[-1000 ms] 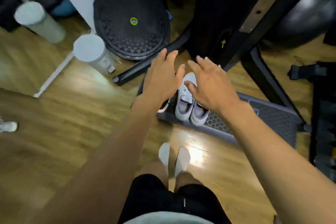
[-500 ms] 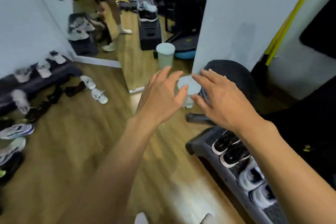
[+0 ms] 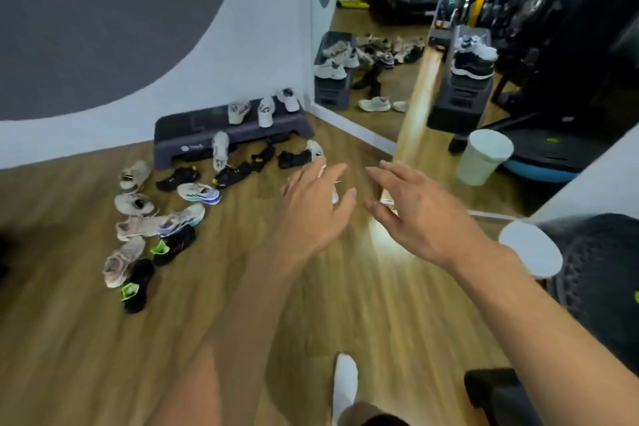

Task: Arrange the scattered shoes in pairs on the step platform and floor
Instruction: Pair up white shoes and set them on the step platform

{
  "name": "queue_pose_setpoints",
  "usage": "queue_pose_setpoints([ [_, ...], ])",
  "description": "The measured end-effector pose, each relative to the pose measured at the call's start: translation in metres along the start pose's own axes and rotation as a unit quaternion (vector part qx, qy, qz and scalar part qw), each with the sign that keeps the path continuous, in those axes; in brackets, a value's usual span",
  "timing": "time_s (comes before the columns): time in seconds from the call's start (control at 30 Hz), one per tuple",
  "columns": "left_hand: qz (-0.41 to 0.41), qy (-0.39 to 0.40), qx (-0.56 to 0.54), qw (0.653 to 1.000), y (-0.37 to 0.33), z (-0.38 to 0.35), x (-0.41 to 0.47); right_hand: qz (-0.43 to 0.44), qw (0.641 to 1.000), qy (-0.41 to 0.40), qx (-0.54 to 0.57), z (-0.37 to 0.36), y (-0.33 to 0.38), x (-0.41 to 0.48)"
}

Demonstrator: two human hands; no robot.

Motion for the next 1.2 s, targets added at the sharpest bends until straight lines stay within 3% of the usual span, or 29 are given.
queue_pose_setpoints([
  [0.13, 0.064, -0.006, 0.002, 0.998, 0.044, 0.002, 0.06, 0.03, 0.998, 0.044, 0.025, -0.036, -0.015, 0.078],
  [0.47, 0.205, 0.05, -0.015, 0.977, 0.132, -0.039, 0.211, -0.026, 0.99, 0.125, 0.062, -0.12, -0.096, 0.231],
  [0.77, 0.232, 0.15, -0.099, 0.956, 0.193, -0.095, 0.368, -0.075, 0.983, 0.129, 0.112, -0.173, -0.152, 0.372],
  [1.07, 0.235, 0.195, -0.072, 0.95, 0.215, -0.145, 0.528, -0.139, 0.97, 0.117, 0.159, -0.212, -0.23, 0.5],
  [1.2, 0.231, 0.224, -0.082, 0.943, 0.241, -0.205, 0.605, -0.152, 0.969, 0.114, 0.157, -0.263, -0.282, 0.556],
])
Point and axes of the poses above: each hand's wrist, its own x-axis towards the middle knuckle, its own z-axis out of the back of the hand, y = z × x, the point moved 10 cm from there along x, towards the middle knuckle, and after that the axes turned 11 degrees about z, right-handed, at the moved point
